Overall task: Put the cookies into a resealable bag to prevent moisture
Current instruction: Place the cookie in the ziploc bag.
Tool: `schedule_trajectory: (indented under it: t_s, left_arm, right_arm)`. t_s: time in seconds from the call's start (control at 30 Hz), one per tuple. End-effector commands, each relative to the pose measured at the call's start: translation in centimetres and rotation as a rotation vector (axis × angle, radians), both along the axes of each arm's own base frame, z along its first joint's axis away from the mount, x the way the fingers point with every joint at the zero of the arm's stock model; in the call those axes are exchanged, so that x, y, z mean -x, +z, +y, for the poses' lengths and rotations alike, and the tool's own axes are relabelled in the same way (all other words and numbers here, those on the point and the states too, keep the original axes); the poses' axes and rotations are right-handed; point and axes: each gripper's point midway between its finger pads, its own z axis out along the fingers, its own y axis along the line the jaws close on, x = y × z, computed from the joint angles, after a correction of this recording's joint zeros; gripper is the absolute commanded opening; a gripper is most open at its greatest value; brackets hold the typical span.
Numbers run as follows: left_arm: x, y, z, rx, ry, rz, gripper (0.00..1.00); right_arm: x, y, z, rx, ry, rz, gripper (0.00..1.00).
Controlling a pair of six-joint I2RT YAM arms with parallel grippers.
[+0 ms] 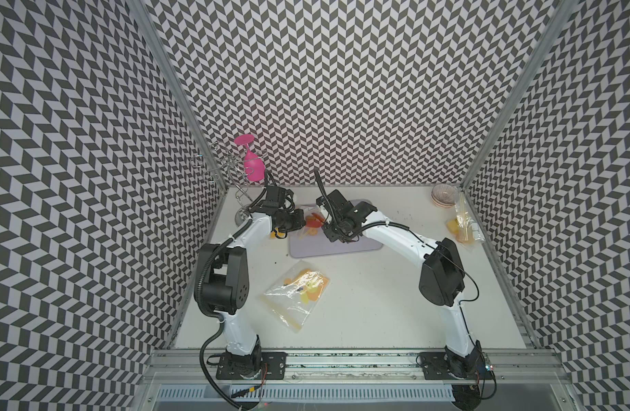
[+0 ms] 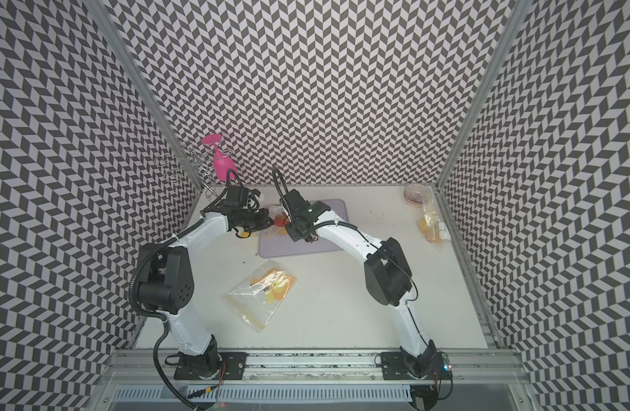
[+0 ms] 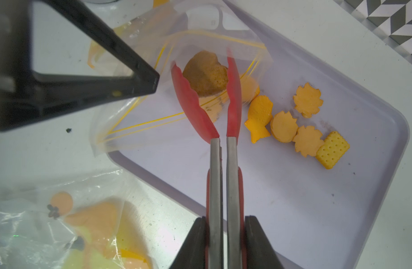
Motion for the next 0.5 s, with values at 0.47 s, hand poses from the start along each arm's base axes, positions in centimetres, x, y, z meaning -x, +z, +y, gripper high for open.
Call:
schedule_trajectory:
  t_s: [0.47]
  left_arm:
    - [-0.1, 1.6, 0.1, 0.016, -0.002, -0.042, 0.0]
  right_arm:
    - [-0.9, 5.7, 1.1, -0.151, -0.014, -0.083, 0.59]
